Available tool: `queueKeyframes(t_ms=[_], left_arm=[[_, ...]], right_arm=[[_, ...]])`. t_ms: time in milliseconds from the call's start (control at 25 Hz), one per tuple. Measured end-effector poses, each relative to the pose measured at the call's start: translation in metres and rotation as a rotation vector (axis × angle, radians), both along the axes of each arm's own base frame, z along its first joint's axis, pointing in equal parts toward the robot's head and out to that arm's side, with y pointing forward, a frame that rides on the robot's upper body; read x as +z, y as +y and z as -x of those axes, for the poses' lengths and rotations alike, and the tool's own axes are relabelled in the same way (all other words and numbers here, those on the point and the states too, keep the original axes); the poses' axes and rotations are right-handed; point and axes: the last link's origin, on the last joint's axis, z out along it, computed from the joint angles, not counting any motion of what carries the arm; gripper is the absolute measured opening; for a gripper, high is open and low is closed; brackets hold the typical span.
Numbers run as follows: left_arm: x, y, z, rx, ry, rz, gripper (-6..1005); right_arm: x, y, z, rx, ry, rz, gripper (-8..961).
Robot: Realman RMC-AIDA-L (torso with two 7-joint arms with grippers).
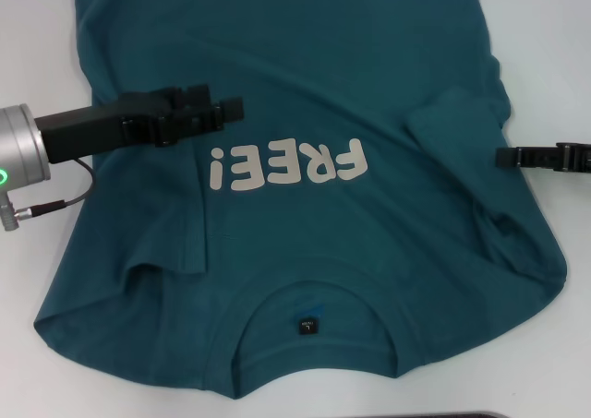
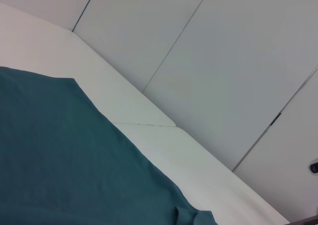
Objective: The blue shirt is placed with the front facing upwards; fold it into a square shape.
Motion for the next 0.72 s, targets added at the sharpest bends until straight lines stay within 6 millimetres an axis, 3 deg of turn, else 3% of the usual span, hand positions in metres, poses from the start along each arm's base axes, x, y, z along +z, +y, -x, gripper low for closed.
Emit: queueKeyframes(t_ms=[320, 720], left_arm=[[-0.0002, -0.0010, 0.0012, -0.001, 0.003, -0.001, 814], [-0.0018, -0.0032, 0.0028, 0.004, 0.006, 0.004, 814]], right_arm=[[-0.0049, 0.0049, 0.0061, 0.011, 0.015, 0.005, 542], [-0.0046, 0.0043, 0.0064, 0.021, 0.010, 0.016, 375]])
